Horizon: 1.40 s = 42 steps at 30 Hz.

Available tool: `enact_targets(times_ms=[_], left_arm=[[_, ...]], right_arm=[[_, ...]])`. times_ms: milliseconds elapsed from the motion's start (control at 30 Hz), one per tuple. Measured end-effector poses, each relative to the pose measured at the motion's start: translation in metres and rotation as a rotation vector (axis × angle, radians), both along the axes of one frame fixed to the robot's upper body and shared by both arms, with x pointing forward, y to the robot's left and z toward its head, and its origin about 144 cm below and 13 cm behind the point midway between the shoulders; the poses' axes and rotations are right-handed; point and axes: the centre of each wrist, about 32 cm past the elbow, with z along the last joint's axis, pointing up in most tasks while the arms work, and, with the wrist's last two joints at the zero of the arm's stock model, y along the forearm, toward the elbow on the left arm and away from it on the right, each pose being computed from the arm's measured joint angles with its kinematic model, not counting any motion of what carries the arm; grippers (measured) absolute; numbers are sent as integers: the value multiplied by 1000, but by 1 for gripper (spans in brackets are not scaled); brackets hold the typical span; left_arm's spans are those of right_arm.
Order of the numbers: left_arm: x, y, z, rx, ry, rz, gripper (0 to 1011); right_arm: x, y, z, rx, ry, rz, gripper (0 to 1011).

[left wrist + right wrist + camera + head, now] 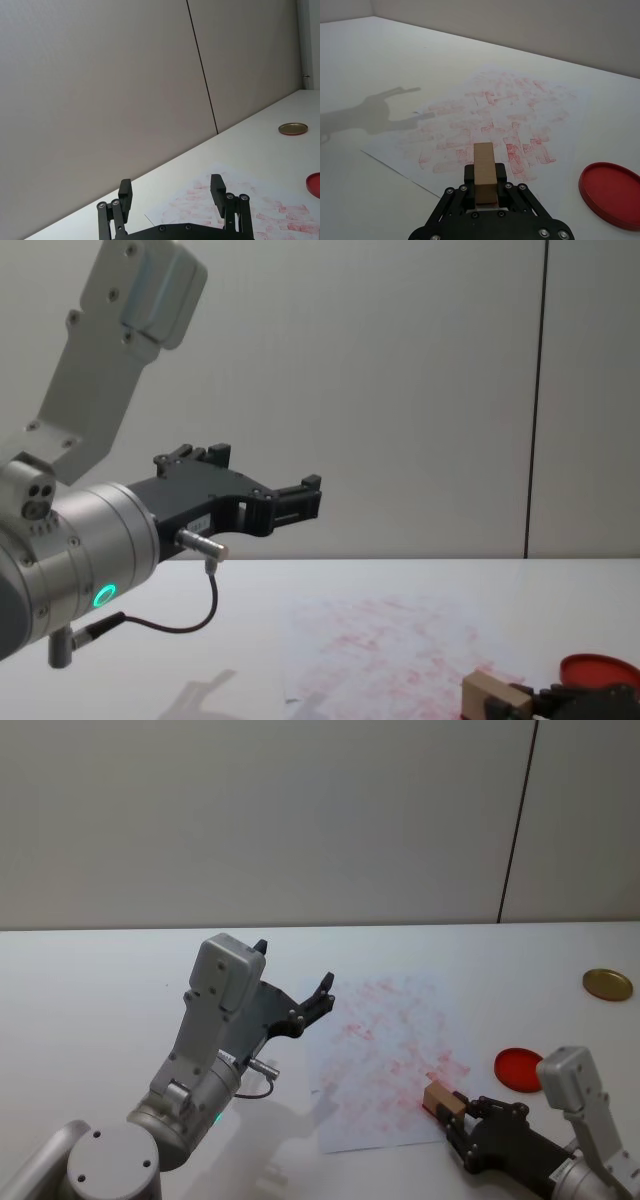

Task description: Use the one hand to pick up the stamp and affix it onto the A4 paper.

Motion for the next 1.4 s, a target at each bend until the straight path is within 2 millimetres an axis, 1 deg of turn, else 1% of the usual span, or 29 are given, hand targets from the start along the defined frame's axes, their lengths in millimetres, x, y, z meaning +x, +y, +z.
enact_targets(times_ms=[600,867,1267,1400], left_arm=[[0,0,0,0,0,0,993],[0,0,0,0,0,0,993],[0,0,0,0,0,0,993],[0,0,0,0,0,0,993]], right_arm=[[9,-4,5,-26,29,4,219],[10,-8,9,-6,19,-14,219],[18,-14,35,98,-118,-85,219],[20,-18,41,107,-144,-112,219]])
